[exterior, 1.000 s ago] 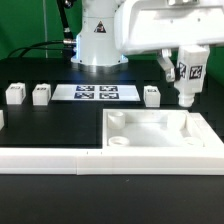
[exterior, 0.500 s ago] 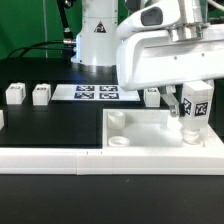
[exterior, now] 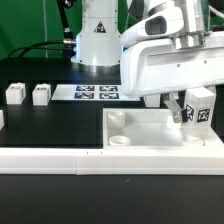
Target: Assemble square table
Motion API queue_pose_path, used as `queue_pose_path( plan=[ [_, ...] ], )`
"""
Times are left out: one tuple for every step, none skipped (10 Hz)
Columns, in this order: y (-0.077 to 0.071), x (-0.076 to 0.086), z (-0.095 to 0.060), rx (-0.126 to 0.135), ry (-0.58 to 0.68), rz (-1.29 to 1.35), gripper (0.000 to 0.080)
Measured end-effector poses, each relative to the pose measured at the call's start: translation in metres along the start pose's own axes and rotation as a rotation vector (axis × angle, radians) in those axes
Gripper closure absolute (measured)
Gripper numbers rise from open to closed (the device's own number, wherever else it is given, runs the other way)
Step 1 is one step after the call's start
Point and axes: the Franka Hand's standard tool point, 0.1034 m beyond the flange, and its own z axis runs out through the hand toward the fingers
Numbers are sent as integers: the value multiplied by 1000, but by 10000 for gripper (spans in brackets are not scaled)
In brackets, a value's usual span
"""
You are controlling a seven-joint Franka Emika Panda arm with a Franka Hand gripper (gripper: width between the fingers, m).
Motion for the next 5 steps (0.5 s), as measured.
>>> queue_pose_path(
  plan=[
    [0,-4,5,2,-4,2,508],
    [0,-4,6,-1,5,2,508],
    [0,-3,7,-5,19,3,508],
    [1,-2,7,-9,36,4,508],
    [1,-1,7,-13,48,4,508]
  ],
)
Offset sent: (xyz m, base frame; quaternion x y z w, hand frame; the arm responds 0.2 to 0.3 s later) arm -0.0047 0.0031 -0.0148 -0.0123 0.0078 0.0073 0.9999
